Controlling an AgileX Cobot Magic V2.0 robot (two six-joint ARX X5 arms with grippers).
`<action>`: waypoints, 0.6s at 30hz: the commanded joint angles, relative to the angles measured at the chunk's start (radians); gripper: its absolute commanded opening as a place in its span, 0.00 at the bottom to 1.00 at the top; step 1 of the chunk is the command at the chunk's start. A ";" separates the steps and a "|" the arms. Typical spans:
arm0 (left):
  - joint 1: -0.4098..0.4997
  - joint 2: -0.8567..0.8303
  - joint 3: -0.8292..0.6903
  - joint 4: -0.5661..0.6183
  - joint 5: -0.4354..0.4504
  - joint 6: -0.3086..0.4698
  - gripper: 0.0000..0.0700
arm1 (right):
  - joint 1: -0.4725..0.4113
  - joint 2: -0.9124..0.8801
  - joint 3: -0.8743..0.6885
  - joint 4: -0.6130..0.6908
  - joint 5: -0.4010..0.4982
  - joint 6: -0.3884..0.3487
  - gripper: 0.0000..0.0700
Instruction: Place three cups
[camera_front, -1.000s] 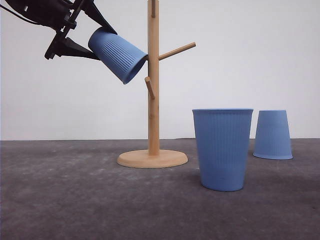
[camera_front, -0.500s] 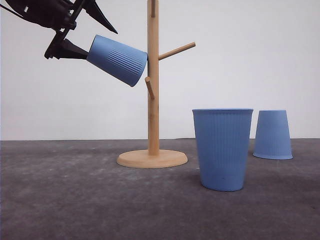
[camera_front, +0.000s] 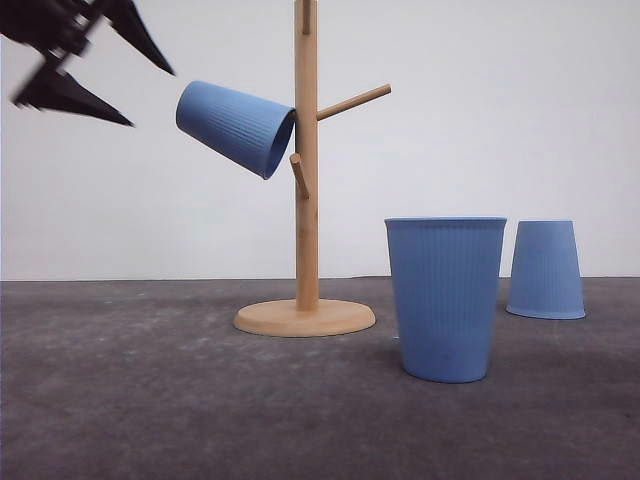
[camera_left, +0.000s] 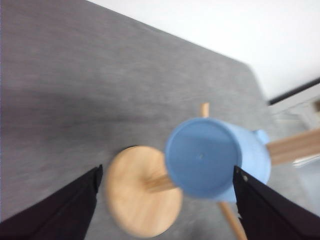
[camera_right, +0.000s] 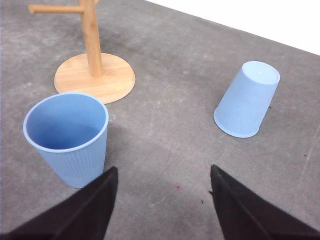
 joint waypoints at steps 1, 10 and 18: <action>0.006 -0.036 0.021 -0.057 -0.036 0.141 0.61 | 0.003 0.002 0.013 0.010 0.000 0.012 0.53; 0.010 -0.205 -0.066 -0.214 -0.146 0.277 0.55 | 0.003 0.002 0.013 0.010 0.002 0.013 0.53; 0.010 -0.399 -0.366 -0.025 -0.195 0.233 0.56 | 0.002 0.026 0.021 0.001 0.099 0.177 0.53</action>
